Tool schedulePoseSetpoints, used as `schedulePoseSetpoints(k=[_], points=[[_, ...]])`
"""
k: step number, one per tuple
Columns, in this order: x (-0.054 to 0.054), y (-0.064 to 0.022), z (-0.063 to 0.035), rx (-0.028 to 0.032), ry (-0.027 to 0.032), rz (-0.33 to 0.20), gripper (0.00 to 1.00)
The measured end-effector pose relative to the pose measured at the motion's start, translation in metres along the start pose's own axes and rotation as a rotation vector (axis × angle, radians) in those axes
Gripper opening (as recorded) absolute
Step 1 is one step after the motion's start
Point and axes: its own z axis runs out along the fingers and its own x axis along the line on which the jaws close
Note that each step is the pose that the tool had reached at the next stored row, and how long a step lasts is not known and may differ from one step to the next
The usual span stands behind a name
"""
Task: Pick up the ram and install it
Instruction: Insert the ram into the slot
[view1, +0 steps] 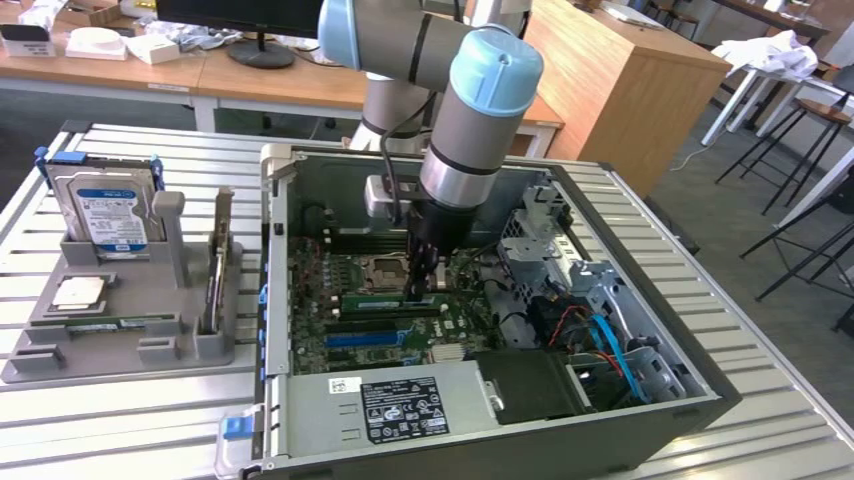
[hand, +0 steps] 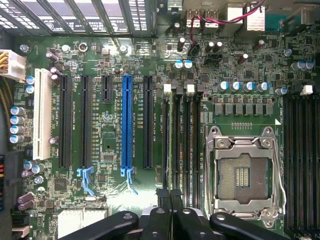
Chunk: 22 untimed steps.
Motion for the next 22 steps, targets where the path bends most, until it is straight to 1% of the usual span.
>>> schedulePoseSetpoints(k=[22], points=[[0.0004, -0.0006, 0.0021, -0.0001, 0.0003, -0.007, 0.11]])
